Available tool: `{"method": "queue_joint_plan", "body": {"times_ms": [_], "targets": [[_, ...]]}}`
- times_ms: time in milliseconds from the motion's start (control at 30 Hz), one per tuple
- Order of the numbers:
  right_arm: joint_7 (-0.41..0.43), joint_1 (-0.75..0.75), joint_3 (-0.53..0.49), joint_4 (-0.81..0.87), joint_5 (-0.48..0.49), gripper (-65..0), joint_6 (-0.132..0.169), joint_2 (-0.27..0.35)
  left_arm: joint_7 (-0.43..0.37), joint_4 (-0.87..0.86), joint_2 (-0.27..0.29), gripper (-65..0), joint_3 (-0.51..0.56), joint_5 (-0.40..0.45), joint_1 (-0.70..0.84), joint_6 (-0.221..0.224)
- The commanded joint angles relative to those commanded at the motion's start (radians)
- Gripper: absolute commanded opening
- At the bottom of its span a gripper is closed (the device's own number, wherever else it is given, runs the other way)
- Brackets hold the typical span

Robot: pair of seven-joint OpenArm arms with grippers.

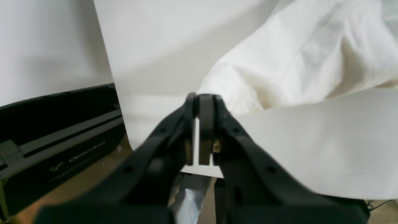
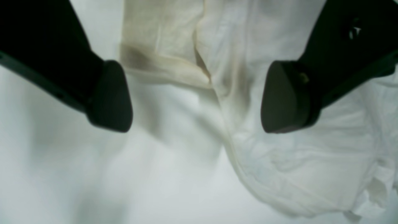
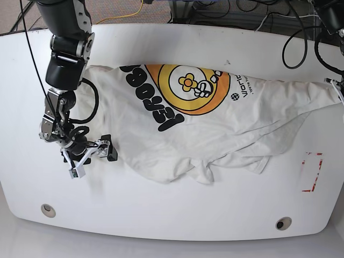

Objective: Layout the t-shirt on the table in an organized manner, then fold the t-shirt properly
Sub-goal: 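Move the right gripper down along the shirt's side edge and grasp it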

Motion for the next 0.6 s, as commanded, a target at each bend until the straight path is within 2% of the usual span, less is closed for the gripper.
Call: {"method": "queue_joint_plan", "body": {"times_ms": [167, 367, 600], "targets": [[-0.003, -0.021, -0.002, 0.008, 0.0, -1.4, 0.0, -0.032, -0.002, 0.0, 0.0, -64.3, 0.002, 0.0, -0.002, 0.0], [-0.025, -0.054, 0.002, 0.066, 0.003, -1.6, 0.0, -0.032, -0.002, 0.0, 0.0, -64.3, 0.003, 0.0, -0.002, 0.0], [-0.118, -0.117, 0.003, 0.25, 0.006, -1.6, 0.0, -0.031, -0.003, -0.002, 0.0, -64.3, 0.003, 0.0, -0.002, 0.0]]}}
